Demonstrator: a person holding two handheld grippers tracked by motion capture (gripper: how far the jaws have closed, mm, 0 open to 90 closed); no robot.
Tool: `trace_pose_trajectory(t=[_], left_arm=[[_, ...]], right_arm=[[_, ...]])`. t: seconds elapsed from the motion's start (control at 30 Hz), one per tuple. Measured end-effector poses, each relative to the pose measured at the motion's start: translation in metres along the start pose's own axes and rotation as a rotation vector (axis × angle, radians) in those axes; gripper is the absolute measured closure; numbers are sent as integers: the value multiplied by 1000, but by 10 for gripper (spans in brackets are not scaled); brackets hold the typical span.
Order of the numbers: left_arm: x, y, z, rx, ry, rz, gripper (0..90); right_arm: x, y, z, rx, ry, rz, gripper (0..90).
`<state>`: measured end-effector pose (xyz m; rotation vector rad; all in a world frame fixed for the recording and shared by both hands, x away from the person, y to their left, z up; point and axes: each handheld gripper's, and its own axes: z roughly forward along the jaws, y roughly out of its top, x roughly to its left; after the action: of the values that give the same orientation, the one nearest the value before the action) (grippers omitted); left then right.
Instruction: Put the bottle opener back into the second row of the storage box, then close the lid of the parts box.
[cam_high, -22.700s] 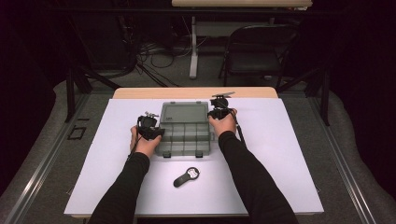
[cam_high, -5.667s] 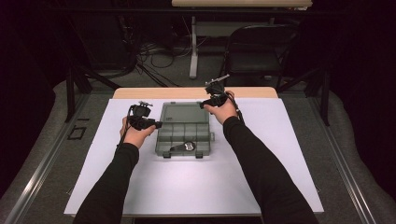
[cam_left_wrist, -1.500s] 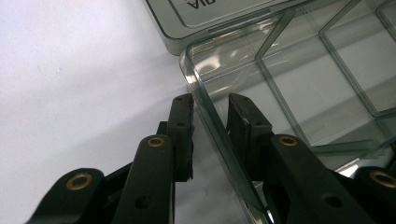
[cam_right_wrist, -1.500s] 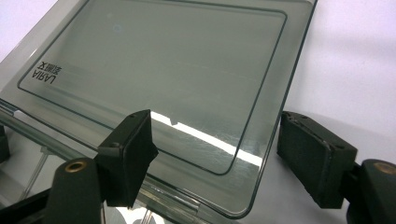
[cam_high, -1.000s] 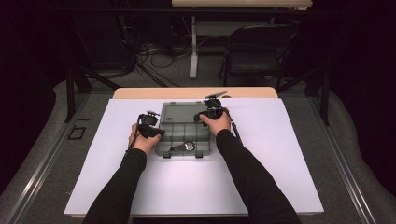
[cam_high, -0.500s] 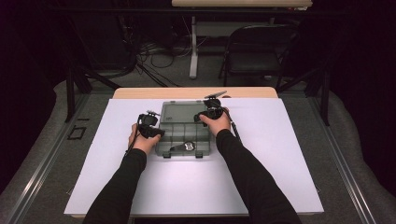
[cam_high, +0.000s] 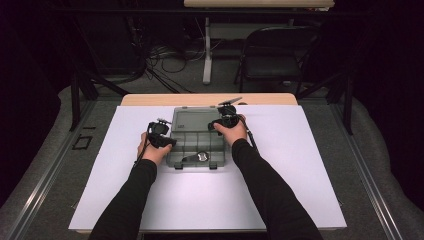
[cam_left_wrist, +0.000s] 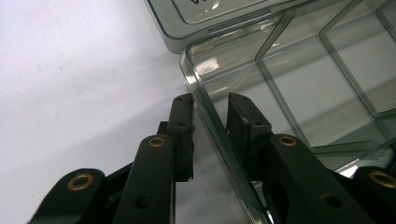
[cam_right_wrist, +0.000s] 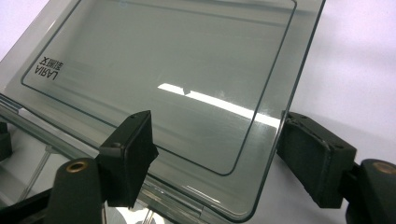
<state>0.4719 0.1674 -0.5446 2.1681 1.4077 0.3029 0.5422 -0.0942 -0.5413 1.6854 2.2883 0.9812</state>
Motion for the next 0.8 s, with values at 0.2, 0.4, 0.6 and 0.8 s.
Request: trace_pose_trajectory(t=[0.2,0.4,0.6,0.8], left_arm=[[0,0,0,0,-1,0,715],[0,0,0,0,-1,4,715],[0,0,0,-1,-1,1,715],[0,0,0,-1,-2,0,715]], right_arm=[[1,0,-1,-10,-1,2,277],[0,1,-4,-17,-1,-3,287],[1,2,-7,-31,-1,-14,302],[1,3,-9,-50,0,-27,312]])
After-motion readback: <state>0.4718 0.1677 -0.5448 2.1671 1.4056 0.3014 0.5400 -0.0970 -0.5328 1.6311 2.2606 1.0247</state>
